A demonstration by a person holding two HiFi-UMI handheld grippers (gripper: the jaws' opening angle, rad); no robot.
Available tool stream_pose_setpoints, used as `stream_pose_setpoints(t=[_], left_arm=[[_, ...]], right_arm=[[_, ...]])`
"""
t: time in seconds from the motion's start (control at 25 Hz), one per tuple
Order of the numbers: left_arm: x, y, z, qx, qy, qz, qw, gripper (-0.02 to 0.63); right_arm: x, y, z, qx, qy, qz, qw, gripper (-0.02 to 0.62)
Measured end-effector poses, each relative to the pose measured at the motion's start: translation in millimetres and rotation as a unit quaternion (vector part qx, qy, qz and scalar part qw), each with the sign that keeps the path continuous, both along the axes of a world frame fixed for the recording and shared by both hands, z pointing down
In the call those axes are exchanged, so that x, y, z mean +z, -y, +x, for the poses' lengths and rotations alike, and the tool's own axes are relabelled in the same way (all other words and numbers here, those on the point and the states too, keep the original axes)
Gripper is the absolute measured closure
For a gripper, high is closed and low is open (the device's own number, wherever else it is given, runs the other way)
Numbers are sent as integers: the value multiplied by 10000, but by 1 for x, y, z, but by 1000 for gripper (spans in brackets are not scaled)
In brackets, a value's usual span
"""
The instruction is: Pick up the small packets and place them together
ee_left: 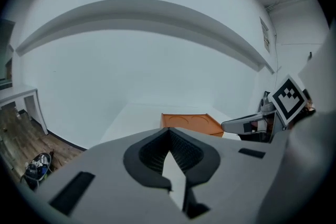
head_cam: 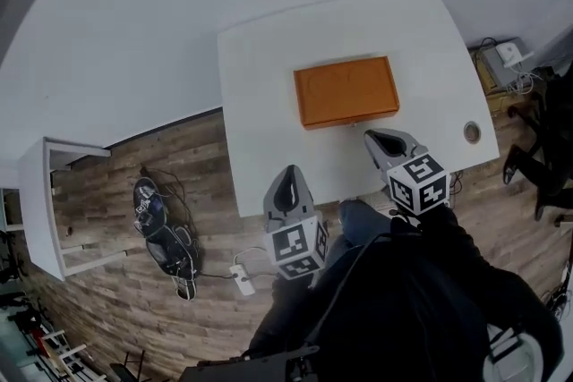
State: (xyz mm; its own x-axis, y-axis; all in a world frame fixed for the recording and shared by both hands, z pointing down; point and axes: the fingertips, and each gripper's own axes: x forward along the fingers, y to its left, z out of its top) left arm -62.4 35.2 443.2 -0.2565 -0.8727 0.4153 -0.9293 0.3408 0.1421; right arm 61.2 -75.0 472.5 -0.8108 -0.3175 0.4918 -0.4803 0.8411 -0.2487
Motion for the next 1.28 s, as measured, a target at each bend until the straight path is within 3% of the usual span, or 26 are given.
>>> stream_pose_setpoints(t=[0.52, 0.8, 0.96, 1.28], left_arm=[[26, 72, -9, 1011, -323, -394, 9936, 607], [48, 89, -17, 1393, -285, -665, 9876, 607], [58, 100, -20, 1723, -508, -733, 9810, 607], [81, 118, -28, 2330, -585, -1196, 9633, 607]], right_arm=[[31, 23, -3, 548, -483, -263, 9970, 583], [60, 24, -11, 690, -805, -573, 9927, 531], [86, 21, -23, 616, -1189, -806, 9877, 479], [117, 34, -30, 1155, -1701, -909, 9744, 479]])
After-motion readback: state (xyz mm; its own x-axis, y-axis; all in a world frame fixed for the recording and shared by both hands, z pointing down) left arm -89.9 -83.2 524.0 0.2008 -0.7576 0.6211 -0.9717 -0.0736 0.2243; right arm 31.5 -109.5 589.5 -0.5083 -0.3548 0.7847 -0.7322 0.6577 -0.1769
